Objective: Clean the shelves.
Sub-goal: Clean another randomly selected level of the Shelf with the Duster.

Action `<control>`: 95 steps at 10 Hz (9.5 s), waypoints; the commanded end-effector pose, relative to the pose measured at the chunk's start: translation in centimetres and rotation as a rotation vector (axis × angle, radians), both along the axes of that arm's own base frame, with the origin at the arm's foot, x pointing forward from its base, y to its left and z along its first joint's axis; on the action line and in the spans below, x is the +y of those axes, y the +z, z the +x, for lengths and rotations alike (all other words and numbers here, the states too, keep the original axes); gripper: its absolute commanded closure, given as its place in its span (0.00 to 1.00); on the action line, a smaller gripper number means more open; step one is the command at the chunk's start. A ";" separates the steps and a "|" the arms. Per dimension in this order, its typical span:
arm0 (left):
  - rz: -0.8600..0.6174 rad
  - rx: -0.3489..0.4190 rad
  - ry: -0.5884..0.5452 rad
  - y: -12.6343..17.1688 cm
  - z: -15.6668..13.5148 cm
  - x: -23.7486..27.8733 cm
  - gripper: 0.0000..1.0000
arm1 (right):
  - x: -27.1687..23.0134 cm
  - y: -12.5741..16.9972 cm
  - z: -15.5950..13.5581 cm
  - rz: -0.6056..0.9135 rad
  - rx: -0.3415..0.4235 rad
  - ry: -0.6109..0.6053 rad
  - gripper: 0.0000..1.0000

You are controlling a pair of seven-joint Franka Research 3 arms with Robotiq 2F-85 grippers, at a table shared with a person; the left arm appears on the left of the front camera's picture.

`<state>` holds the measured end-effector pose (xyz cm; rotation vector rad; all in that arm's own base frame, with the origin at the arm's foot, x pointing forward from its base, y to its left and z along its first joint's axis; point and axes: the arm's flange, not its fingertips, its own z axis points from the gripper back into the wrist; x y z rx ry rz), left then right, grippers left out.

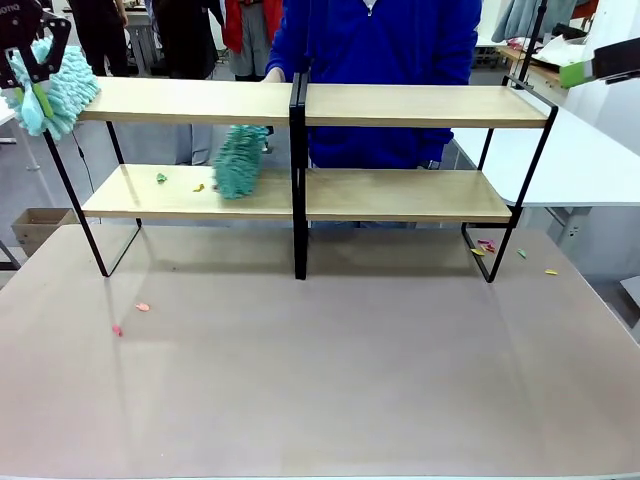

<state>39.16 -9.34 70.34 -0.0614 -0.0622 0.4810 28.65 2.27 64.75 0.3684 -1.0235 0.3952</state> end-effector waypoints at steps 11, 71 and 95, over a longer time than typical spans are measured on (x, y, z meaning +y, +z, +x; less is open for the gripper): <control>0.007 -0.179 -0.908 1.5 -12.9 6.1 0.88 | -0.1 0.0 0.0 0.005 0.000 0.001 0.00; -0.069 0.167 -0.097 0.7 -8.0 0.8 0.88 | -0.1 0.0 0.0 0.005 0.000 0.001 0.00; -0.255 -0.415 -1.585 6.2 -16.9 21.0 0.88 | -0.1 0.0 0.0 0.005 0.000 0.001 0.00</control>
